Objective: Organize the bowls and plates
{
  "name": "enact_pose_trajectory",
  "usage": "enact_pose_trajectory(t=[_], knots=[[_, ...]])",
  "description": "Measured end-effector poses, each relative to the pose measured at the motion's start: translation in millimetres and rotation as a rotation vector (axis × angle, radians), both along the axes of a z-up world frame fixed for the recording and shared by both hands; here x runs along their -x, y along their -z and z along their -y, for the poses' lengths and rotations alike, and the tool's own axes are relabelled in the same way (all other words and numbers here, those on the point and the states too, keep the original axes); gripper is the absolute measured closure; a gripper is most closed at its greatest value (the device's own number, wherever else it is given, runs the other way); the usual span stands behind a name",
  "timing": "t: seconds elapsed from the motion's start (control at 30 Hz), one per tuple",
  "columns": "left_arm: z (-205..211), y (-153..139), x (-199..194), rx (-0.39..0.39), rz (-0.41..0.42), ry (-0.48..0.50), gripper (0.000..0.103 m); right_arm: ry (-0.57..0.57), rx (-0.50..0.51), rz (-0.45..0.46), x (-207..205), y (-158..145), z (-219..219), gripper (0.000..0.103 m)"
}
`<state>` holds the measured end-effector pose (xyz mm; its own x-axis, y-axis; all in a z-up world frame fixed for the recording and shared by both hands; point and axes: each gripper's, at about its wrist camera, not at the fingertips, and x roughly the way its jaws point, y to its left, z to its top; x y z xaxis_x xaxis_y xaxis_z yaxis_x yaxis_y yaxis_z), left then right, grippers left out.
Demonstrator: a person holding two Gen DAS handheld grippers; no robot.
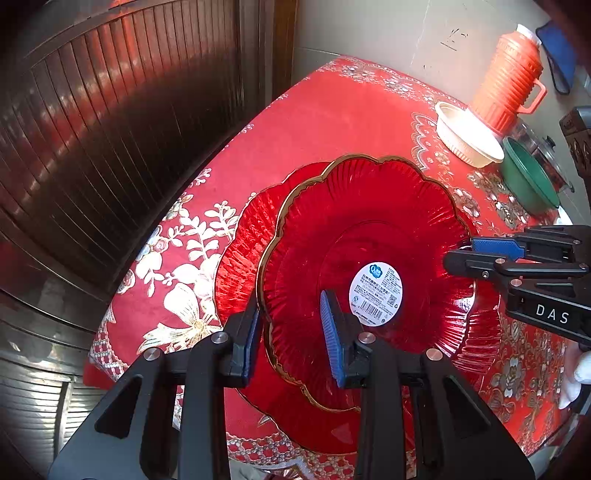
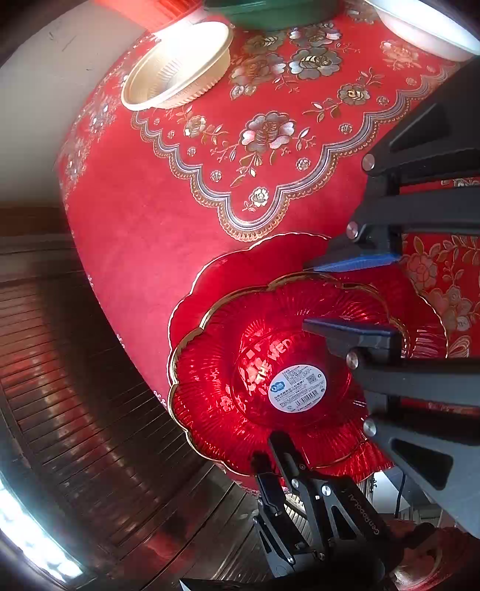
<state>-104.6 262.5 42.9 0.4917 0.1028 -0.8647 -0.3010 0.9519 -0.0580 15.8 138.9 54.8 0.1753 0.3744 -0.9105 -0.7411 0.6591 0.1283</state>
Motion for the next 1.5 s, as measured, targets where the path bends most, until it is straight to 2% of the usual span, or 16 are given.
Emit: enact_pose_trajectory(t=[0.47,0.7,0.87,0.93,1.03,1.2,1.37,1.43,1.5], knots=[[-3,12,-12,-0.028,-0.001,-0.015,0.071,-0.016,0.057,0.062,11,0,-5,0.078],[-1,12,-12,-0.007,0.022,-0.01,0.053,-0.033,0.09,0.095,13,2,-10,0.078],[-2,11,-11,0.01,0.031,-0.016,0.049,-0.048,0.113,0.131,22,3,-11,0.077],[0,8,-11,-0.012,0.041,-0.022,0.049,-0.052,0.123,0.153,25,2,-12,0.076],[3,-1,-8,-0.056,0.074,-0.027,0.049,-0.056,0.122,0.192,28,-3,-12,0.07],[7,-13,-7,-0.089,0.113,-0.03,0.049,-0.04,0.093,0.201,28,-12,-6,0.069],[18,-22,-8,-0.096,0.163,-0.031,0.049,-0.004,0.021,0.2,28,-22,7,0.067],[25,-24,-12,-0.091,0.18,-0.026,0.049,0.013,-0.007,0.201,28,-27,12,0.055],[31,-27,-16,-0.088,0.194,-0.02,0.049,0.032,-0.024,0.211,28,-30,18,0.051]])
